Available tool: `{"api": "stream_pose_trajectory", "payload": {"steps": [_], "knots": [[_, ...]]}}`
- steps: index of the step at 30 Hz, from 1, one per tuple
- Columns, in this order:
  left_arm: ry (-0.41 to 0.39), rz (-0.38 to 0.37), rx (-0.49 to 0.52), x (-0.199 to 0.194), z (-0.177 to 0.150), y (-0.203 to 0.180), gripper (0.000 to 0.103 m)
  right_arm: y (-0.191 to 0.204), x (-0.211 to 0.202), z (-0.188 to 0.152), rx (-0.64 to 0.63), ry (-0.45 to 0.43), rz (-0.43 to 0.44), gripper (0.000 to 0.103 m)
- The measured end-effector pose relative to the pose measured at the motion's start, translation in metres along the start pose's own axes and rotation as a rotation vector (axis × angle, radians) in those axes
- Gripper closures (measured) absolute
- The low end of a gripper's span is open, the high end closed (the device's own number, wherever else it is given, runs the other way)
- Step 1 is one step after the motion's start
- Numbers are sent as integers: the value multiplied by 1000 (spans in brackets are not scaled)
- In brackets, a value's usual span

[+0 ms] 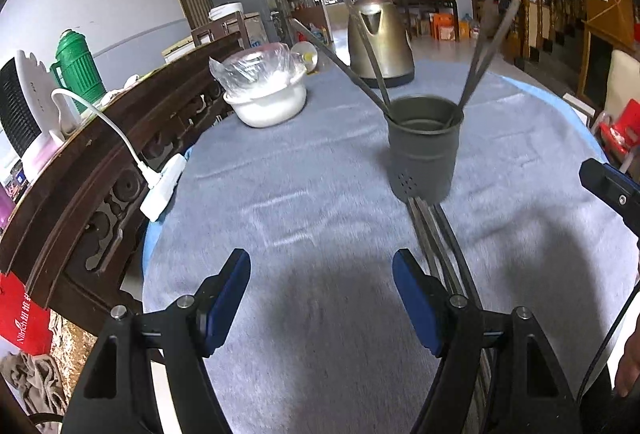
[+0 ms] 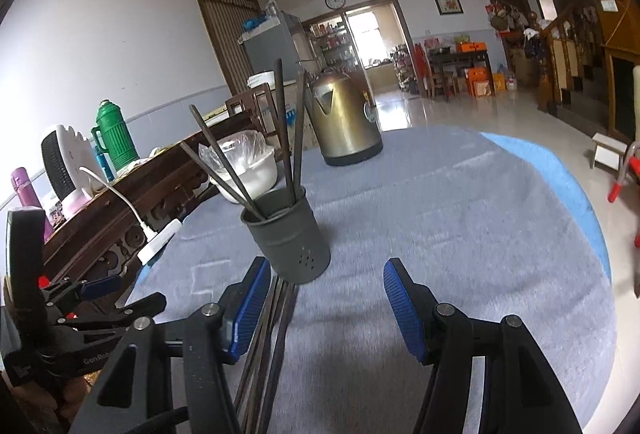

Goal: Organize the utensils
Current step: 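Move both tools back over the remaining chopsticks on the cloth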

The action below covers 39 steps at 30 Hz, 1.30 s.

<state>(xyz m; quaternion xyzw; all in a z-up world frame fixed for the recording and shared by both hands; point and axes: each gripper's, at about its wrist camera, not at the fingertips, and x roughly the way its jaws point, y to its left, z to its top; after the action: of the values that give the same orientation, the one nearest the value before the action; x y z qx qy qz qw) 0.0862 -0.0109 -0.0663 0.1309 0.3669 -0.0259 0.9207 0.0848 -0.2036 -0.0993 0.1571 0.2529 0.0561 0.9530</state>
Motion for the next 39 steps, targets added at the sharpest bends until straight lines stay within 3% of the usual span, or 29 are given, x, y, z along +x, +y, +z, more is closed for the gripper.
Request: {"api": "stream_pose_trajectory", "payload": {"steps": [14, 39], "knots": [[17, -7, 47, 4, -5, -17, 29, -6, 8, -8, 17, 45, -3, 39], [47, -12, 43, 16, -10, -16, 29, -4, 24, -17, 20, 106, 17, 41]]}}
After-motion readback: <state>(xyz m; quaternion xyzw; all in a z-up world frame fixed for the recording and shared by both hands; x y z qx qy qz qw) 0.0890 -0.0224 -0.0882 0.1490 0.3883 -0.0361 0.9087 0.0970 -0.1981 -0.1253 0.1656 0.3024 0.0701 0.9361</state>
